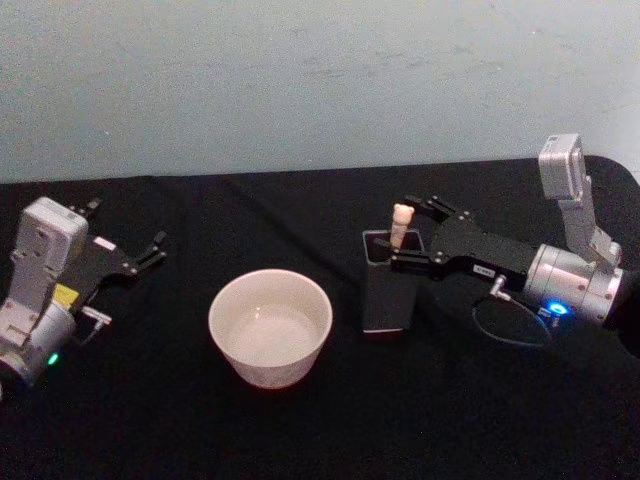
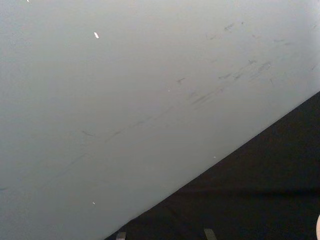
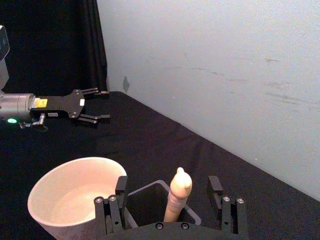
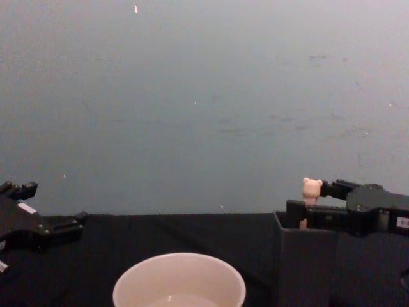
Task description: Pick up the stirring spoon with one hand, stir inside the cup, then place it back in its original position.
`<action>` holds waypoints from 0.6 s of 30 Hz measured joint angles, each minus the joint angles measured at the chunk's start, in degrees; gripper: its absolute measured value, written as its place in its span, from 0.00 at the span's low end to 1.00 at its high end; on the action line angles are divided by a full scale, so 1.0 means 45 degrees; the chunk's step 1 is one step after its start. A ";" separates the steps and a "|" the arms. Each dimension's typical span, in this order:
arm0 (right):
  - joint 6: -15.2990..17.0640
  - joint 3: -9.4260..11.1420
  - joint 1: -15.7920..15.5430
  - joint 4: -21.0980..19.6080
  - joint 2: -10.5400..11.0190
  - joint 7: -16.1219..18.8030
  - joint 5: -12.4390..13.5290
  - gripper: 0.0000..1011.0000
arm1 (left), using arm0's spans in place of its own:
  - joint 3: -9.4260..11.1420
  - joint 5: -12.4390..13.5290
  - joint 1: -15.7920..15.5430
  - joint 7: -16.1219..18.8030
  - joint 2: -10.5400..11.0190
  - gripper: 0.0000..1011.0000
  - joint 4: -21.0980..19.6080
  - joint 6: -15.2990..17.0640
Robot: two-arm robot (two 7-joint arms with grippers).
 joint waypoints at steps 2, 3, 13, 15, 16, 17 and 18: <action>0.0000 0.0003 -0.0002 0.0000 -0.0002 -0.0001 0.0000 0.99 | 0.0000 0.0000 0.0000 0.0000 0.0000 0.99 0.0000 0.0000; 0.0000 0.0005 -0.0003 0.0000 -0.0002 -0.0002 0.0000 0.99 | 0.0000 0.0000 0.0000 0.0000 0.0000 0.99 0.0000 0.0000; 0.0001 0.0018 -0.0014 0.0000 -0.0012 -0.0013 0.0005 0.87 | 0.0000 0.0000 0.0000 0.0000 0.0000 0.99 0.0000 0.0000; 0.0003 0.0021 -0.0016 0.0000 -0.0012 -0.0014 0.0006 0.84 | -0.0001 -0.0001 0.0000 0.0000 0.0000 0.99 0.0001 0.0000; 0.0004 0.0025 -0.0016 0.0001 -0.0012 -0.0014 0.0008 0.79 | 0.0000 0.0000 -0.0001 0.0000 0.0000 0.99 0.0000 0.0000; 0.0005 0.0026 -0.0016 0.0000 -0.0012 -0.0014 0.0008 0.78 | -0.0001 -0.0001 0.0000 0.0000 0.0000 0.99 0.0000 0.0000; 0.0005 0.0027 -0.0017 0.0000 -0.0012 -0.0015 0.0008 0.75 | 0.0000 0.0000 0.0000 0.0000 0.0000 0.99 0.0000 0.0000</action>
